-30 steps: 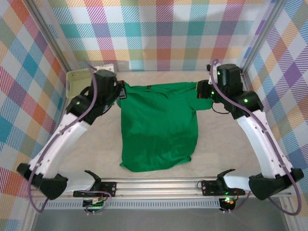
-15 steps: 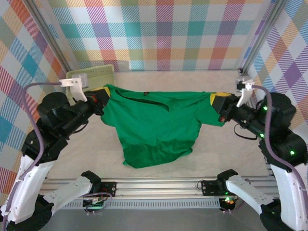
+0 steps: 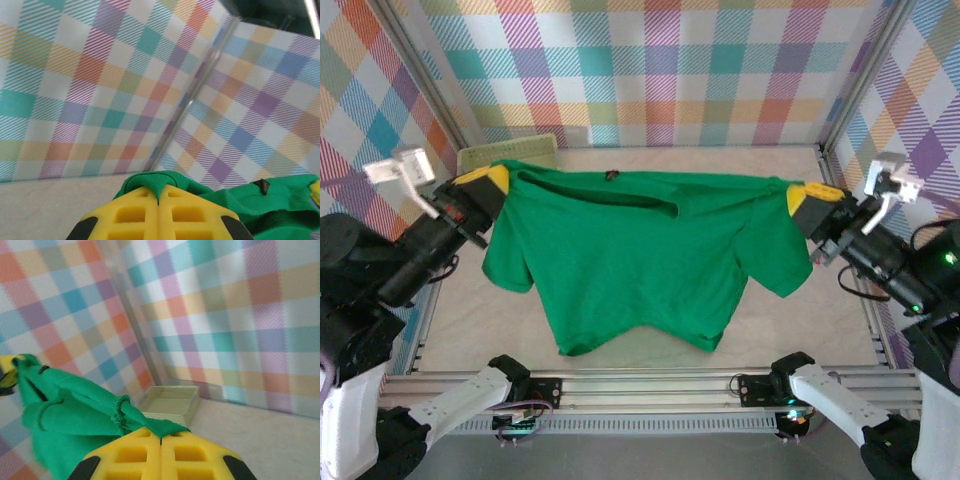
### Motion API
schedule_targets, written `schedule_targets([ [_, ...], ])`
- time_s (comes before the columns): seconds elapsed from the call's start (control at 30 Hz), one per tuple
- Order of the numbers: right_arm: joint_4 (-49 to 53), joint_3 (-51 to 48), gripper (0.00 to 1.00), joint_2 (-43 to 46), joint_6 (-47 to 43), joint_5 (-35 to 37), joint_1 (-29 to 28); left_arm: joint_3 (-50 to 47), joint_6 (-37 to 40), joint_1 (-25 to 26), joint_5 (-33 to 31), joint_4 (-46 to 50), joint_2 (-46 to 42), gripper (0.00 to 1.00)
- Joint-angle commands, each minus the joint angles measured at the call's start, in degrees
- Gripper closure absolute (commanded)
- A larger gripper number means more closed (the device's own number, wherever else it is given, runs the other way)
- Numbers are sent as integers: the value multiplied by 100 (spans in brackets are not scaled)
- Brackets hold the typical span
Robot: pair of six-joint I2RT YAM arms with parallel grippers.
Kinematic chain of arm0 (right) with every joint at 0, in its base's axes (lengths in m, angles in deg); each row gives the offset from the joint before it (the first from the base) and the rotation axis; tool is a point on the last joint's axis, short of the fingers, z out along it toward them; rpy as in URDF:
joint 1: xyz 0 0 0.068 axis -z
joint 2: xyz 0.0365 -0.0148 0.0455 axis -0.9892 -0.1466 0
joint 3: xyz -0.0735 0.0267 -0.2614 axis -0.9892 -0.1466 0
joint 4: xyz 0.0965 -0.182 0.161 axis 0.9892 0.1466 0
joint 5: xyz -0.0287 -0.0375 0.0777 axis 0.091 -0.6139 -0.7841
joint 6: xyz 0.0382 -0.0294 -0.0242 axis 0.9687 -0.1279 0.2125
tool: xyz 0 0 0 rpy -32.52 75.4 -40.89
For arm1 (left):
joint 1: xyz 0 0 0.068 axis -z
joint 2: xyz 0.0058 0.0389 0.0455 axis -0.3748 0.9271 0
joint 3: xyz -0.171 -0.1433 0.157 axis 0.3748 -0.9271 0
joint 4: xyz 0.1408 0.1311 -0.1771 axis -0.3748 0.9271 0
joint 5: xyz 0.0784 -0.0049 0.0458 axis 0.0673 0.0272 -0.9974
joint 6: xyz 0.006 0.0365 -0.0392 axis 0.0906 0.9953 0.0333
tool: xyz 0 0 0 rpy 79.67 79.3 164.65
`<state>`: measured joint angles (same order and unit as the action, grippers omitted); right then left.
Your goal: Fold the inside-out t-shirt
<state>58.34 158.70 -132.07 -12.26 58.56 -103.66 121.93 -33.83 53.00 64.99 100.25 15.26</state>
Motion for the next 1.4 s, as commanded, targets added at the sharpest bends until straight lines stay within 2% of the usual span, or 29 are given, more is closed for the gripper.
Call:
schedule_targets([
  [0.0,-180,-222,100,-669,-254,995,7,-138,197,-22,-873,127,799,100],
  [0.2,-612,-889,100,-1401,-453,1647,24,-235,340,-47,-2070,123,2058,100],
  [0.37,-1186,-1409,100,-2304,-463,1773,320,-221,397,-224,-2277,-283,3382,100],
  [0.5,-1689,-1537,100,-3399,-281,1603,707,295,367,-458,-2303,-415,4679,100],
  [0.6,-1910,-1269,100,-4280,-239,1431,869,815,375,-612,-2296,-486,5642,100],
  [0.77,-1783,-45,100,-6104,-269,1374,1008,2272,360,-885,-2308,-178,7287,100],
  [0.8,-1701,233,100,-6417,-262,1380,1033,2632,361,-928,-2322,-58,7619,97],
  [0.83,-1596,636,93,-6768,-261,1393,1061,3085,384,-964,-2367,113,7979,85],
  [0.87,-1441,1013,82,-7094,-253,1453,1086,3633,410,-1003,-2428,304,8358,68],
  [0.93,-1077,1714,66,-7577,-210,1652,1118,4765,454,-1061,-2515,828,9050,45],
  [0.97,-884,2004,57,-7724,-207,1746,1119,5323,479,-1081,-2524,1075,9320,38],
  [1.03,-650,2342,45,-7796,-201,1828,1118,6125,483,-1117,-2622,1485,9630,24],
  [1.1,-655,2163,40,-7562,-201,1779,1110,6062,482,-1137,-2637,1588,9426,18],
  [1.2,-685,1529,38,-6978,-155,1568,1066,5409,289,-1125,-2466,1780,8800,17],
  [1.37,-728,-24,36,-5737,-50,1480,729,3086,-125,-955,-2087,1615,7237,16],
])
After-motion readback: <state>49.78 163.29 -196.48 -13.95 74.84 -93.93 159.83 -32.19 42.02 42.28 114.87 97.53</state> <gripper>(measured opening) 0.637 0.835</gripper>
